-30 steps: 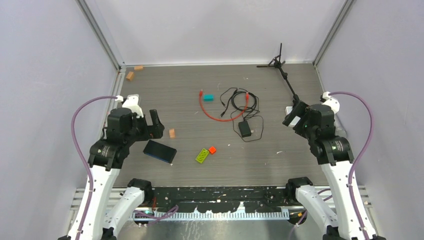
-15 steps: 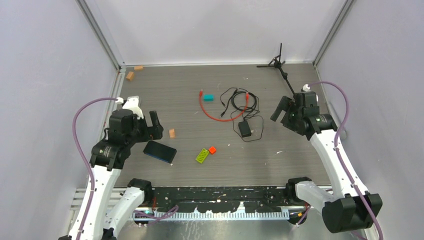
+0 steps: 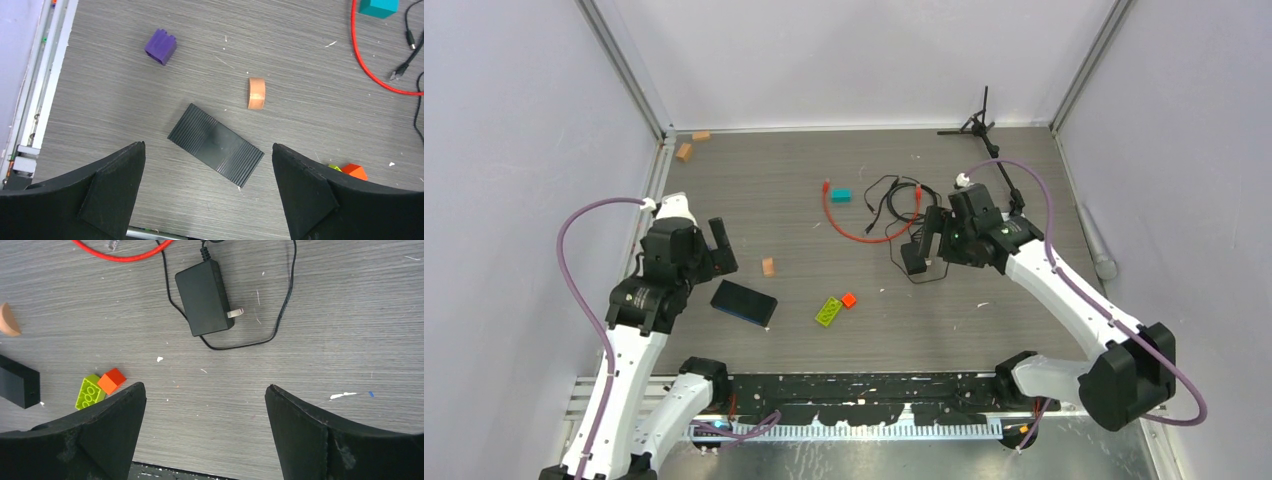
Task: Insert the plug into the switch port
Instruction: Pick up the power from the center of the board.
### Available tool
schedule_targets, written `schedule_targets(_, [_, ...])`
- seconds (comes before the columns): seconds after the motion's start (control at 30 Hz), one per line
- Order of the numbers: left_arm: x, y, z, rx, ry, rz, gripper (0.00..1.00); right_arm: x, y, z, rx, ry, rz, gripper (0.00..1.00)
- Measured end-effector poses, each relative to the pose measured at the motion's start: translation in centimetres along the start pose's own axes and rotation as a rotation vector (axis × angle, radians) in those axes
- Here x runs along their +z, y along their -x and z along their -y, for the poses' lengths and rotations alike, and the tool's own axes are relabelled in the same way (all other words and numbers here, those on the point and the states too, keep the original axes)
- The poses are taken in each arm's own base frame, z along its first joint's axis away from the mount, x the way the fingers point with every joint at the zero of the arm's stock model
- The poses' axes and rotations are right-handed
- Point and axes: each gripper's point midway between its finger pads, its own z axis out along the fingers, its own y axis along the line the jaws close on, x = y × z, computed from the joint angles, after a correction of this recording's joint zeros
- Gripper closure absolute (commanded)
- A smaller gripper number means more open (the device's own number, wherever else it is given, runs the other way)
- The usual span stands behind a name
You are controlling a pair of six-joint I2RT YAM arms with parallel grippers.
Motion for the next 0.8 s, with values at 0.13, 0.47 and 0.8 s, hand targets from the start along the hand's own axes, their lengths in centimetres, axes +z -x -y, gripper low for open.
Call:
schedule_targets(0.13, [0.2, -0.2, -0.3, 0.002, 0.024, -0.01, 0.0, 1.4, -0.4, 0.3, -0.014, -0.036, -0.027, 0.15])
schedule_targets(0.47, [0.7, -0.5, -0.3, 0.01, 0.032, -0.036, 0.0, 4.7, -1.2, 0.8, -0.026, -0.099, -0.081, 0.22])
schedule_targets(0.8, [0.7, -0.6, 0.0, 0.011, 0.015, -0.04, 0.0, 8.0, -0.6, -5.0, -0.128, -0.053, -0.092, 0.43])
